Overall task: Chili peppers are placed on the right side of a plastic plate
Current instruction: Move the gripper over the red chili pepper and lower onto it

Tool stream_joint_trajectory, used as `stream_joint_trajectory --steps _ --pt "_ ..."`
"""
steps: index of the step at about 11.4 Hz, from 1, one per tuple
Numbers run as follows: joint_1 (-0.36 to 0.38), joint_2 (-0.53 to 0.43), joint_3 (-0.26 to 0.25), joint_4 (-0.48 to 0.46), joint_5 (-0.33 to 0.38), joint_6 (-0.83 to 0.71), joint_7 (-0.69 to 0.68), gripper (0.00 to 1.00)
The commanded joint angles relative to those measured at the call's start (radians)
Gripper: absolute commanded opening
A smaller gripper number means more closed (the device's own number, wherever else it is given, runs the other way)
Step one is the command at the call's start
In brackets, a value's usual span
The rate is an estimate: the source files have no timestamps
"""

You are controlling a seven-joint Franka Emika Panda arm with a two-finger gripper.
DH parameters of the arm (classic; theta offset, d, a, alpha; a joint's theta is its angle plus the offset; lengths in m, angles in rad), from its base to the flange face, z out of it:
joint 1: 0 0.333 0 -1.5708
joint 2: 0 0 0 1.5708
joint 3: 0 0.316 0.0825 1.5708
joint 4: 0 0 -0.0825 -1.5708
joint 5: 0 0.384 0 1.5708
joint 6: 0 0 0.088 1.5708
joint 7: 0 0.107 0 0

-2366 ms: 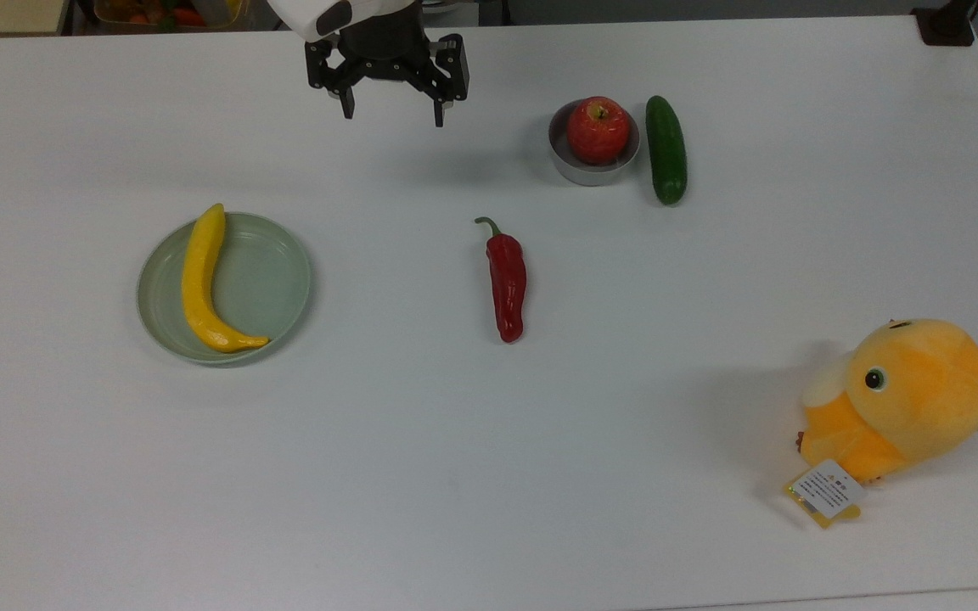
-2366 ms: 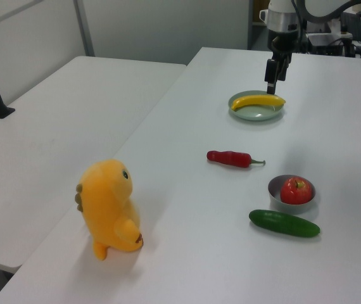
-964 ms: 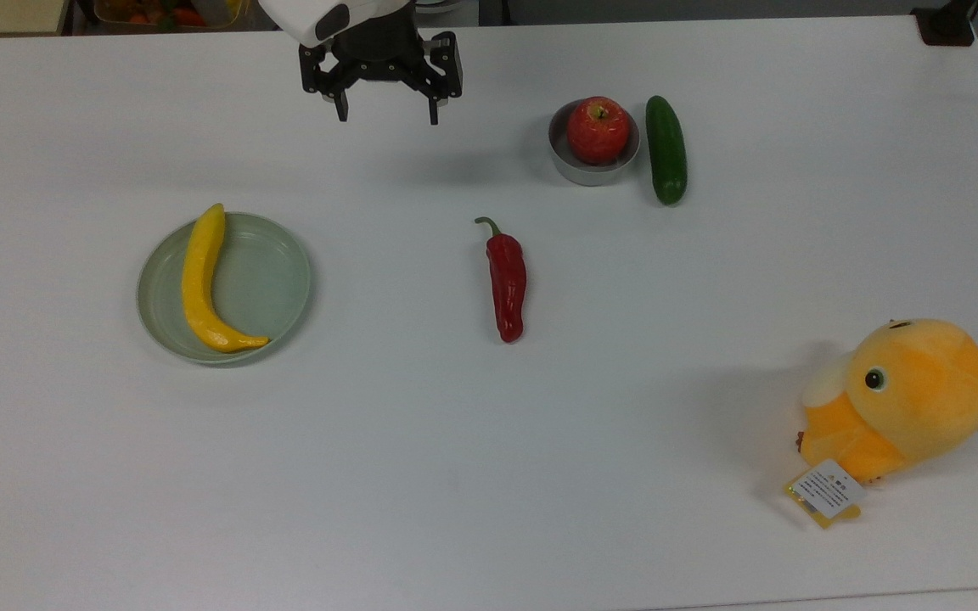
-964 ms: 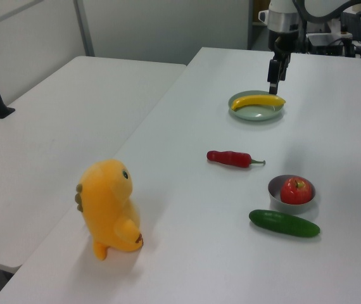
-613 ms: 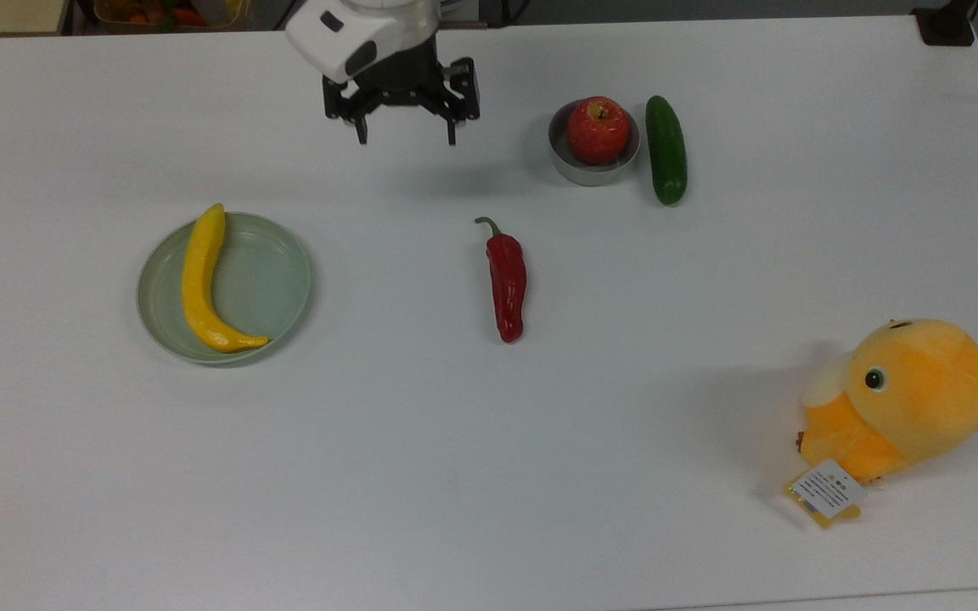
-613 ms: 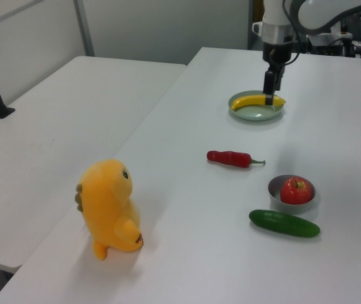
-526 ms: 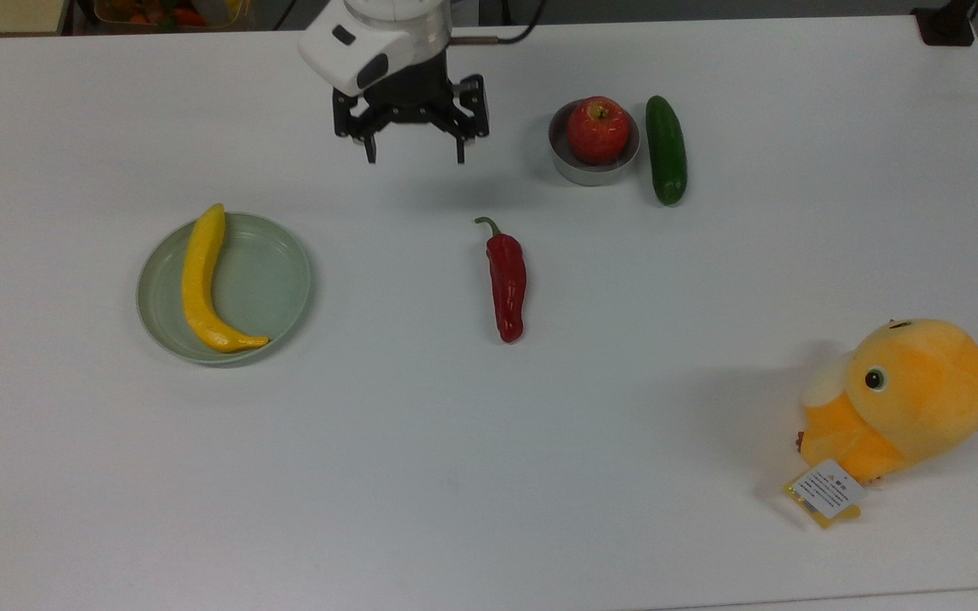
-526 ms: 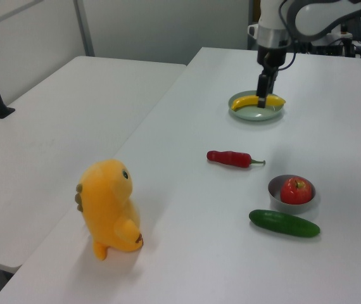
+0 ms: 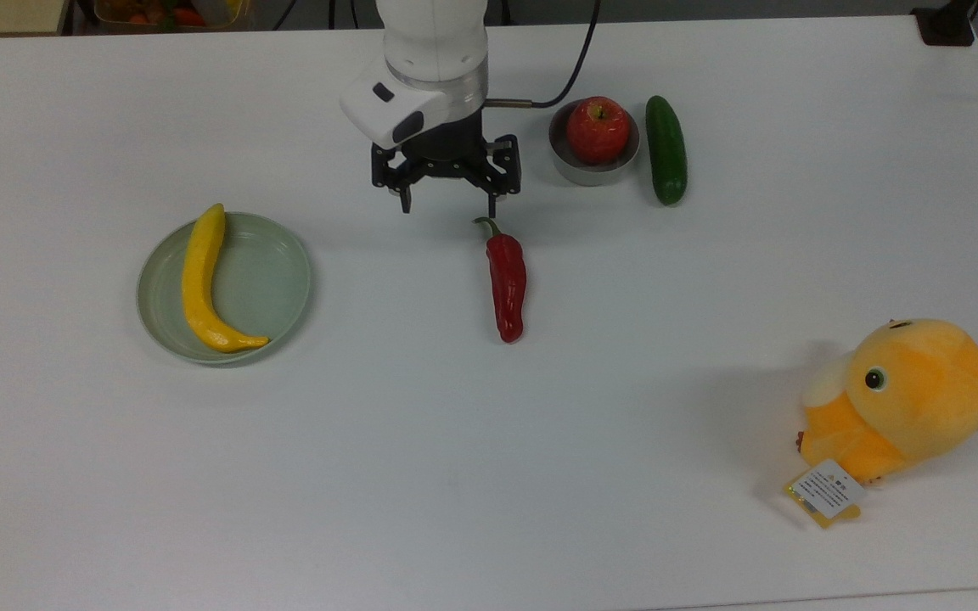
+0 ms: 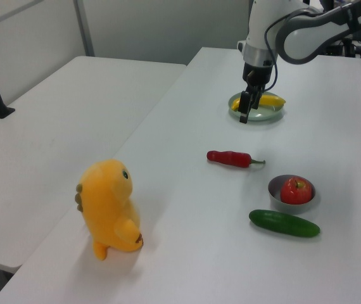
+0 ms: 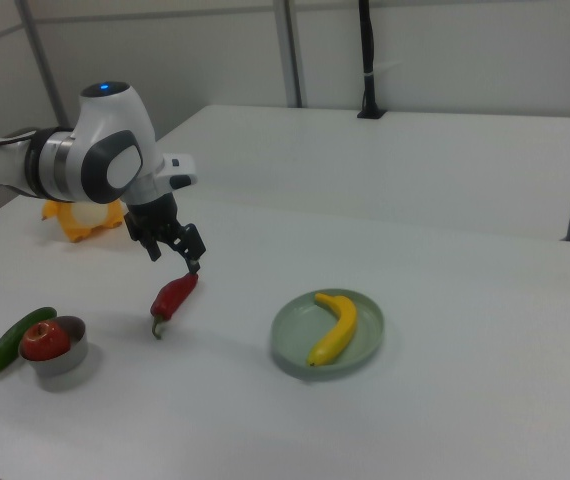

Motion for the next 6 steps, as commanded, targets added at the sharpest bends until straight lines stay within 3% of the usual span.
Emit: stream_joint_trajectory --steps 1,6 --pt "0.013 0.053 0.033 0.019 -0.015 0.02 0.041 1.0" --pt "0.071 0.185 0.033 0.084 -0.093 0.063 0.118 1.0"
